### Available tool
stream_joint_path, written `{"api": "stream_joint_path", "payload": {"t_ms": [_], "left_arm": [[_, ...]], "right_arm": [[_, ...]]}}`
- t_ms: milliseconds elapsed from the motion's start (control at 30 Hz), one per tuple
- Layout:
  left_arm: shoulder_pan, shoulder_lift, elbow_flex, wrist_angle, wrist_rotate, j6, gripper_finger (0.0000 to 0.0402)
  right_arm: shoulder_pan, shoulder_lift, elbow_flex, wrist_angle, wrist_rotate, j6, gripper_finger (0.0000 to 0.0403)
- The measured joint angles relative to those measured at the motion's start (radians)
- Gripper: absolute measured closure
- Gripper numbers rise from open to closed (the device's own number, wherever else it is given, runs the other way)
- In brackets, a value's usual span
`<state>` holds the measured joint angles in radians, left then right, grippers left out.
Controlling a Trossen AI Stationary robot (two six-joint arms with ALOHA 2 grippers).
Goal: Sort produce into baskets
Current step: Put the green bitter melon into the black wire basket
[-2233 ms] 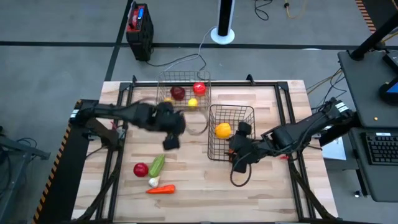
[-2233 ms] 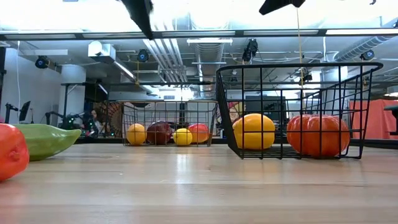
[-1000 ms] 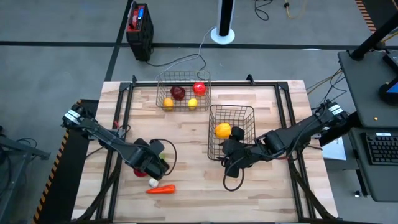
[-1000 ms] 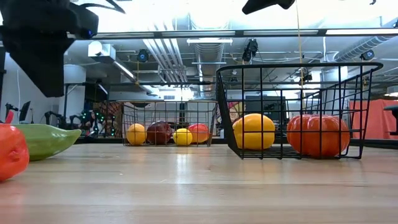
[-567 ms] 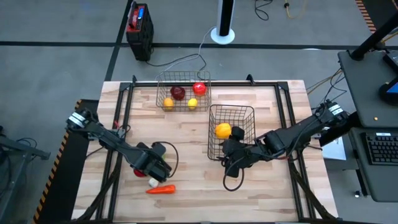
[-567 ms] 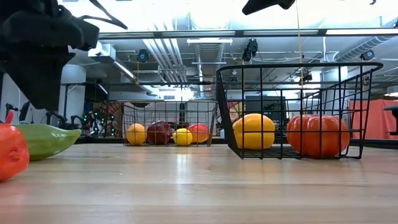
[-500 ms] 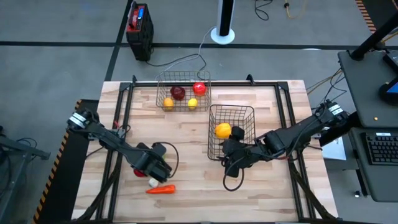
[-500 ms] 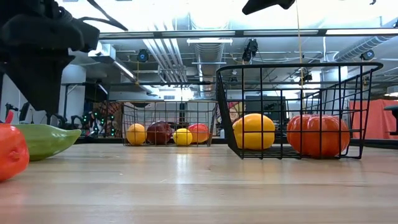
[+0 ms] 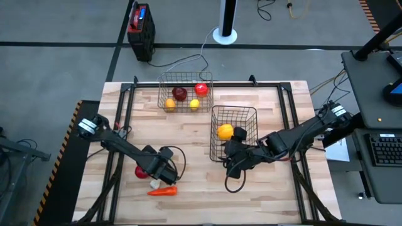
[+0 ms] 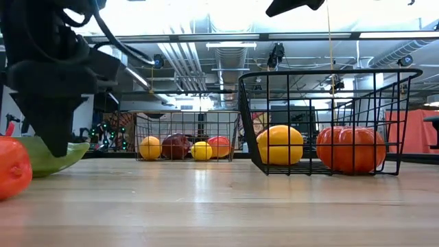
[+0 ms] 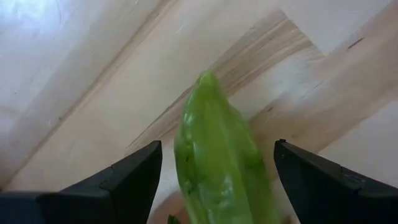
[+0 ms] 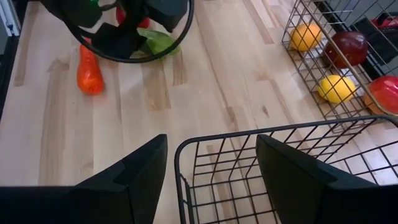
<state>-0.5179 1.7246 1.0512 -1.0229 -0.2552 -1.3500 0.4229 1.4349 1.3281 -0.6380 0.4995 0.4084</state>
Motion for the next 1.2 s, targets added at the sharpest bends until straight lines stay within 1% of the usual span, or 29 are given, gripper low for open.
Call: {"api": "stream_joint_path", "payload": {"t_ms": [167,267,333,533,600,700,800,867,933,1033,1200], "left_arm": [[0.001,0.032,-0.006,0.0,0.003,0.015,0.0112],[0.002,0.049,-0.006,0.007,0.004,0.036,0.0123],[0.003,0.055,-0.006,0.017,0.005,0.043,0.0138],[0.006,0.056,-0.006,0.021,0.003,0.06,0.02],[0.007,0.055,-0.005,0.021,0.003,0.068,0.0212],[0.008,0.046,0.002,0.019,-0.021,0.088,0.0212],[0.008,0.024,0.029,0.017,-0.068,0.123,0.0208],[0.008,0.006,0.06,0.008,-0.121,0.155,0.0207],[0.007,-0.013,0.106,-0.006,-0.213,0.188,0.0207],[0.007,-0.043,0.191,-0.034,-0.391,0.269,0.0208],[0.008,-0.076,0.345,-0.016,-0.719,0.471,0.0208]], "right_arm": [[0.0,0.001,0.0,0.0,0.0,0.0,0.0165],[0.0,0.001,-0.001,0.0,0.0,0.0,0.0165],[0.0,0.001,-0.001,0.0,-0.001,0.0,0.0165],[0.0,0.001,-0.001,-0.001,-0.001,0.0,0.0165],[0.0,0.001,-0.001,-0.001,-0.001,0.0,0.0165],[0.0,0.001,-0.001,-0.001,-0.001,-0.004,0.0165],[0.0,0.001,0.0,-0.003,-0.001,-0.012,0.0165],[0.0,0.001,0.006,-0.018,-0.001,-0.013,0.0165],[0.003,0.0,0.01,-0.016,-0.002,-0.016,0.0165],[0.008,-0.007,0.01,-0.03,-0.003,-0.027,0.0165],[0.032,-0.045,0.01,-0.062,0.005,0.005,0.0165]]}}
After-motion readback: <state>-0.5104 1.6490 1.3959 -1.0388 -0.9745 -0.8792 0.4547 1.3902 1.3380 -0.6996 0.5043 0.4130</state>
